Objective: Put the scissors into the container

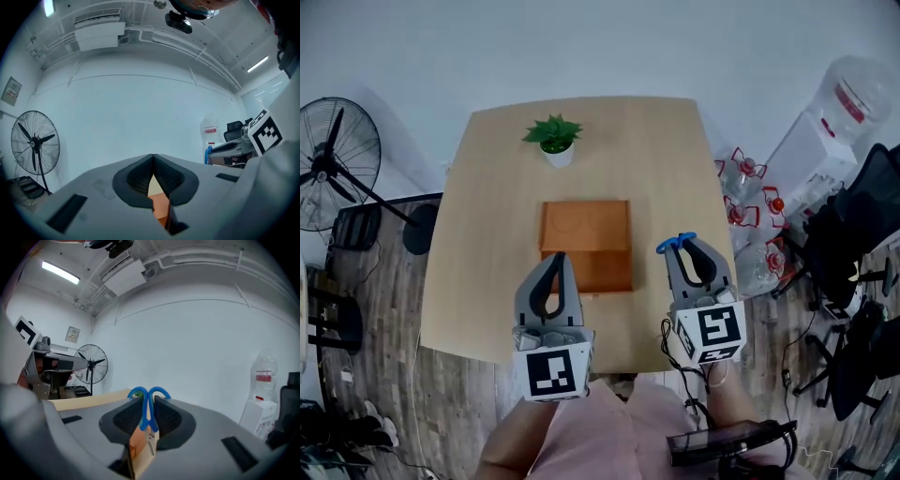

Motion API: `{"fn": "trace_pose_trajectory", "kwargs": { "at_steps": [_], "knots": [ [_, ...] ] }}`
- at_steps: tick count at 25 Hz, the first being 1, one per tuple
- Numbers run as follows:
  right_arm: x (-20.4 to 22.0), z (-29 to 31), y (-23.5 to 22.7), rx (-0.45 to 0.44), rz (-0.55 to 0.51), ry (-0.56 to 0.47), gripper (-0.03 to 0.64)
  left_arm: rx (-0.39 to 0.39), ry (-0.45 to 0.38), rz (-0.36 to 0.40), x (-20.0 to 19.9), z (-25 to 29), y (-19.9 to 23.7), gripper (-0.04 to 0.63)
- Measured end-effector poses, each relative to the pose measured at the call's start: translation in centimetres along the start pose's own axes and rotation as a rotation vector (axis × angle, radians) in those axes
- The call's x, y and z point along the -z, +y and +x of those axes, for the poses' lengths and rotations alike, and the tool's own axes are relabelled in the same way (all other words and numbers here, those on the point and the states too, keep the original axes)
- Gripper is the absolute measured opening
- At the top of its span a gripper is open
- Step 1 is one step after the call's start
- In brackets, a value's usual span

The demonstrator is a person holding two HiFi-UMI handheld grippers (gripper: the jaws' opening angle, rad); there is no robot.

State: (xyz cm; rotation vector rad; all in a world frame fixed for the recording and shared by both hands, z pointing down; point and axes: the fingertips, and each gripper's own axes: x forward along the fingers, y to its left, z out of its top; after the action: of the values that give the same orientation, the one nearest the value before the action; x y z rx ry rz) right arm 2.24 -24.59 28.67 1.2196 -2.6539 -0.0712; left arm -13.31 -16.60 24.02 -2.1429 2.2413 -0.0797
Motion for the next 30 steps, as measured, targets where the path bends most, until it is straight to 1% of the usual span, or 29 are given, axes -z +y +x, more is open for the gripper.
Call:
{"fn": "trace_pose_trajectory", "kwargs": {
  "at_steps": [4,9,13,20,26,30],
  "knots": [
    [-1.8,1.1,1.3,-0.038,-0.025,-0.033,0.078,-0.048,-0.037,0.008,-1.2,-0.8,1.8,0.005],
    [-2.9,2.3,2.8,-0.08,-0.047,-0.046,0.078,-0.09,-0.046,0.013,-1.7,-1.3,3.5,0.005],
    [-2.9,3.4,4.2,-0.112,-0.066,-0.036,0.078,-0.113,-0.044,0.01,-1.5,-1.4,4.9,0.005],
    [-0.3,5.4,7.1,-0.178,-0.072,0.039,0.078,-0.134,0.017,-0.024,1.1,-1.3,7.2,0.005],
    [2.9,7.4,10.0,-0.243,-0.06,0.112,0.078,-0.164,0.084,-0.042,4.1,-1.1,9.8,0.005],
    [5.8,7.9,12.1,-0.28,-0.051,0.171,0.078,-0.18,0.13,-0.065,6.3,-1.9,10.9,0.005]
  ]
}}
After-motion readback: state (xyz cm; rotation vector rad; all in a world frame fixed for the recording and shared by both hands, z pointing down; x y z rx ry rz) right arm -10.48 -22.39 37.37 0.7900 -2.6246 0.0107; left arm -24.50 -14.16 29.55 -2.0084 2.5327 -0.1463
